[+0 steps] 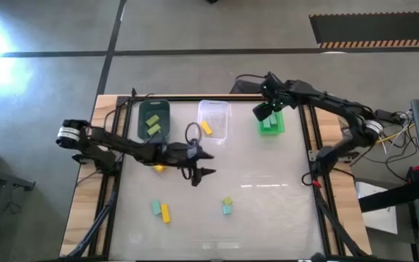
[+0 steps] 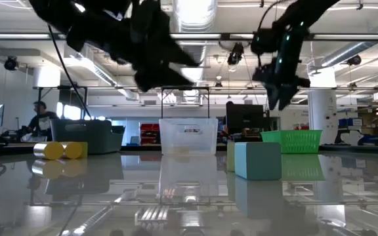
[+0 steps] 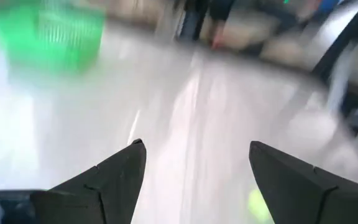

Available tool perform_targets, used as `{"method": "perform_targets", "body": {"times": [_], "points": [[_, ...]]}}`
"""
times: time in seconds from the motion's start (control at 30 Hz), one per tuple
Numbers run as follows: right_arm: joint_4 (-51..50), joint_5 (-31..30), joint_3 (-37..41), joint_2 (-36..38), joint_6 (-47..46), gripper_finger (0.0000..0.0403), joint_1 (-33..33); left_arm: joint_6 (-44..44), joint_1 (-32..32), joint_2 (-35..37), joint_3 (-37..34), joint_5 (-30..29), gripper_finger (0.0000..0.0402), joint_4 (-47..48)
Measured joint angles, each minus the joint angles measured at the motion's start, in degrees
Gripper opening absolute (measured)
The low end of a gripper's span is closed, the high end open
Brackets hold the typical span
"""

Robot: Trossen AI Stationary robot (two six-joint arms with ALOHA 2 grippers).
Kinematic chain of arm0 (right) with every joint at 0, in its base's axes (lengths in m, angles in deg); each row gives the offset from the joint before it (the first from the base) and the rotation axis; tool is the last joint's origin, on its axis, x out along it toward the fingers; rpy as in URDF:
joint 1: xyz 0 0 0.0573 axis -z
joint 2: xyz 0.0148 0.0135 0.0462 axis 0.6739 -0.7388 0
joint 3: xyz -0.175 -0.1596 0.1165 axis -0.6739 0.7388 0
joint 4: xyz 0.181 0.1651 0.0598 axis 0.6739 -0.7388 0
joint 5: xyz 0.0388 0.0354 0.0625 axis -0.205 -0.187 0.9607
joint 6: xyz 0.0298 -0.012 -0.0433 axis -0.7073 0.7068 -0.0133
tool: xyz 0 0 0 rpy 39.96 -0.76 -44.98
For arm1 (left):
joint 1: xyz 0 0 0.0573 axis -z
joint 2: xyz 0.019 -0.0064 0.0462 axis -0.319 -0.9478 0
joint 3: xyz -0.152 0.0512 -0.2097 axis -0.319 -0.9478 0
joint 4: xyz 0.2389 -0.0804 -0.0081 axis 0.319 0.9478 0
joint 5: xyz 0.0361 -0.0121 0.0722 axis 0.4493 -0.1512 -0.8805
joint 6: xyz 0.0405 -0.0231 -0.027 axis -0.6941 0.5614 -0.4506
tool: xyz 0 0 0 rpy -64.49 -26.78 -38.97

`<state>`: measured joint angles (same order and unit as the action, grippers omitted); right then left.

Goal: Sort & place blocks by color
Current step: Put the yellow block into the transparent bin

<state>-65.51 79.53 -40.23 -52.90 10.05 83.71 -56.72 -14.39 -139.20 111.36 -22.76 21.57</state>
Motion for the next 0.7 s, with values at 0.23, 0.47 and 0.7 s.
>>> {"method": "perform_targets", "body": {"times": [0.23, 0.47, 0.7], "points": [[3.5, -6.5, 0.0, 11.7, -1.2, 0.0157, -9.5, 17.8, 0.1, 7.9, 6.9, -1.8, 0.0270, 57.9], [8.8, -10.5, 0.0, 19.2, -1.2, 0.0141, -18.3, 25.9, -1.7, 12.1, 4.7, -2.9, 0.0270, 75.2], [11.4, -10.8, 0.0, 20.0, -1.0, 0.0127, -24.0, 31.9, -2.6, 13.3, 0.3, -2.9, 0.0270, 76.1]]}}
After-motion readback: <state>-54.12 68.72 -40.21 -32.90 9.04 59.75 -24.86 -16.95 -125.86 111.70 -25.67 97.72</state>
